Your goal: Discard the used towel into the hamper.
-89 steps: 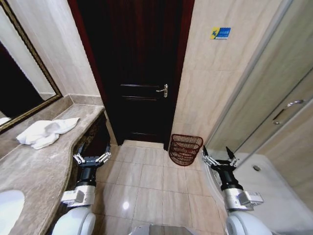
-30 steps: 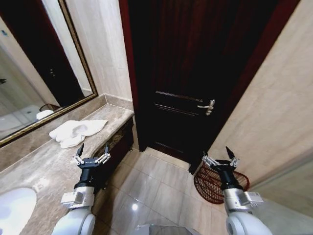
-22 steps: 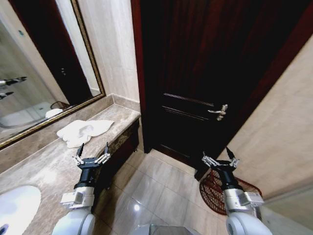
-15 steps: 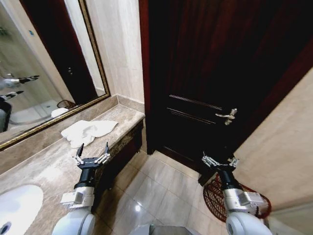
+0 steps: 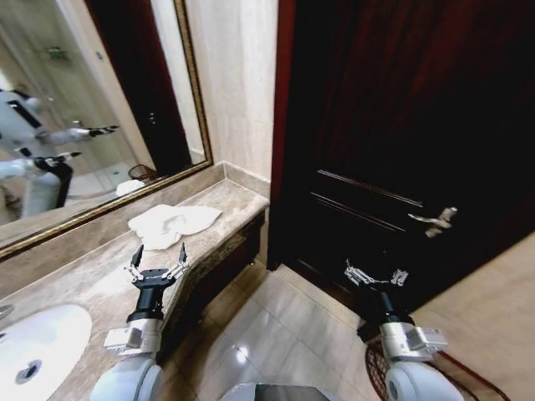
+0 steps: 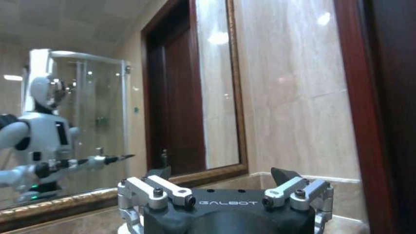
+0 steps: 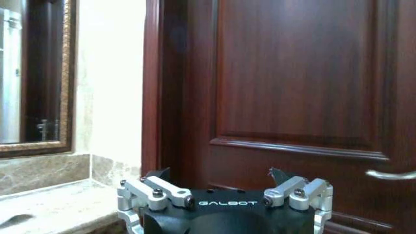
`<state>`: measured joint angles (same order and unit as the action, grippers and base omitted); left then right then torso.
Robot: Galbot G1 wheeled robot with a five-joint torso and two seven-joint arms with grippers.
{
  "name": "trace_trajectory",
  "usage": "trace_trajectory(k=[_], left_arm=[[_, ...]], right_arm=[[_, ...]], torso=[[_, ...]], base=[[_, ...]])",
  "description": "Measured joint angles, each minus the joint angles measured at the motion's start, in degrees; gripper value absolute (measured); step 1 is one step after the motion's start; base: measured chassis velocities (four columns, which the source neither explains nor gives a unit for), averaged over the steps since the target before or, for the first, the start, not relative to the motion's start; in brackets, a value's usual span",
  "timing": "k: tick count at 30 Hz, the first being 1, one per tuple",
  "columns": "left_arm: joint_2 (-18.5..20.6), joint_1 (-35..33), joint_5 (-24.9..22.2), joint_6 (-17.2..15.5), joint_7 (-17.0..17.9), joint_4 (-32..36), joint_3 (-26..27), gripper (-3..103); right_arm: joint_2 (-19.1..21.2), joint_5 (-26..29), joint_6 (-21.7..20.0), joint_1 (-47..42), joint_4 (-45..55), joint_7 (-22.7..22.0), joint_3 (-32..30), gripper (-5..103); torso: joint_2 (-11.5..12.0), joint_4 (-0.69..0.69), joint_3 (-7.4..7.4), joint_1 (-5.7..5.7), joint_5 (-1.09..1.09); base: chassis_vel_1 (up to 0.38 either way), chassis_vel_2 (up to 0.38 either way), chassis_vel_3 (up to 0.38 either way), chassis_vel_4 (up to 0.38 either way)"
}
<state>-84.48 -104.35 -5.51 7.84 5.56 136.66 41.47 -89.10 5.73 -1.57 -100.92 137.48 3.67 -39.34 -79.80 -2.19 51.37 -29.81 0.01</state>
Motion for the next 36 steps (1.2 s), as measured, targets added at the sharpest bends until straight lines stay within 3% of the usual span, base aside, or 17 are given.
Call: trace_trajectory(k=[13,23,30,33,34,36], left_arm=[[-0.15,0.47,-0.75,2.05,0.33,-0.69,-0.13,100],[0.2,0.66,-0.43,0.39,1.87,-0.63,-0.24,100],[1.86,1.21,-1.65,-4.08,4.64,-0.55,-0.14,100],[4.33,2.56,-5.7,-11.51,7.08,0.34,-0.11,100],[4.33,2.56,-5.7,-11.51,7.08,0.34,-0.11,100],[6.59,4.18,-8.76,-16.05,8.48,0.69,0.16,100]], right_arm=[[0.17,-0.35,-0.14,0.1,-0.17,0.09,0.26,100],[0.46,-0.35,-0.48,0.55,-0.35,0.09,0.25,100],[0.57,-3.94,0.04,1.46,-0.94,0.38,0.18,100],[0.83,-5.41,-0.17,2.21,-1.2,1.8,-0.07,100],[0.83,-5.41,-0.17,2.21,-1.2,1.8,-0.07,100],[0.96,-4.92,-0.4,2.39,-1.37,1.54,0.01,100]], torso=[[0.0,0.0,0.0,0.0,0.0],[0.0,0.01,0.0,-0.01,-0.01],[0.0,0.01,0.0,-0.01,-0.01],[0.0,-0.01,0.01,-0.02,-0.01],[0.0,-0.01,0.01,-0.02,-0.01],[0.0,0.01,0.0,-0.02,-0.01]], base=[[-0.03,0.14,0.145,-0.043],[-0.091,0.089,0.089,-0.091],[-0.077,0.087,0.083,-0.088],[-0.059,0.05,0.056,-0.049],[-0.051,0.035,0.042,-0.01],[0.0,0.0,0.0,0.0]])
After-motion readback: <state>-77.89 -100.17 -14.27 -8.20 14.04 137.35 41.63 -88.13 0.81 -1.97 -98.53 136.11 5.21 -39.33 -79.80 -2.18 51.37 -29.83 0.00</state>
